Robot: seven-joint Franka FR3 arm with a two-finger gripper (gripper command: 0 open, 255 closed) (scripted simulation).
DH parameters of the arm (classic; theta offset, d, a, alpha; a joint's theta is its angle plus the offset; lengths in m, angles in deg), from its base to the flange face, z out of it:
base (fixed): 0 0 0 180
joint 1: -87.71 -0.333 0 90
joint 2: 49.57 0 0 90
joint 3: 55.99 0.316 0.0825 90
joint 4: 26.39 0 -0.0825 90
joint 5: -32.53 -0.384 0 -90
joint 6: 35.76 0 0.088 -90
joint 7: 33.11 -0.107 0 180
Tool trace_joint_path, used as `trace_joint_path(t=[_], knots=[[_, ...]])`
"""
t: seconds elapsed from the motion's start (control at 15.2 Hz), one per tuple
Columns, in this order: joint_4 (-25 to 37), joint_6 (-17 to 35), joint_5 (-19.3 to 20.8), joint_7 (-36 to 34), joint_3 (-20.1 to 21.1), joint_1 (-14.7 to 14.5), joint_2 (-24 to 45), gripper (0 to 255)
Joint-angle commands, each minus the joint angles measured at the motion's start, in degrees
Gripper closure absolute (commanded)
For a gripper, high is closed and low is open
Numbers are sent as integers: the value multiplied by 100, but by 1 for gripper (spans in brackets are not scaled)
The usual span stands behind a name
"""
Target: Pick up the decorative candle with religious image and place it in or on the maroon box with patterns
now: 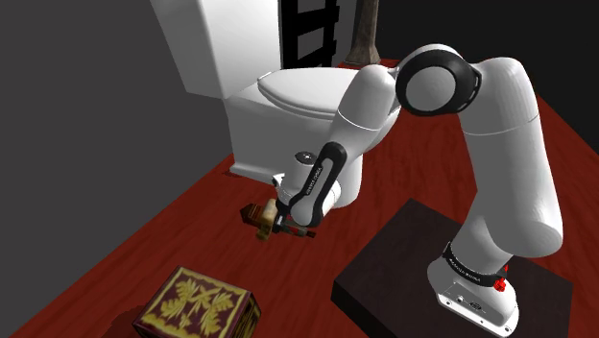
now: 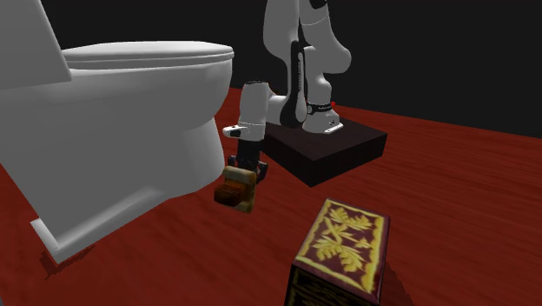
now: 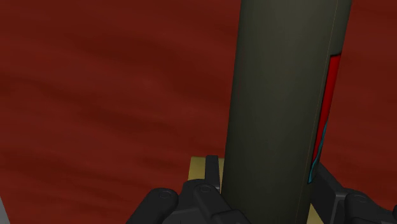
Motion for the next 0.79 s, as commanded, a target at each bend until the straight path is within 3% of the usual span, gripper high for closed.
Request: trace_joint_path(t=[0.0,0.73], knots=[[-73,-107,-5,-7,-4,1,-185,255],[-307,-788,1,-101,-103,-90,-1100,255]])
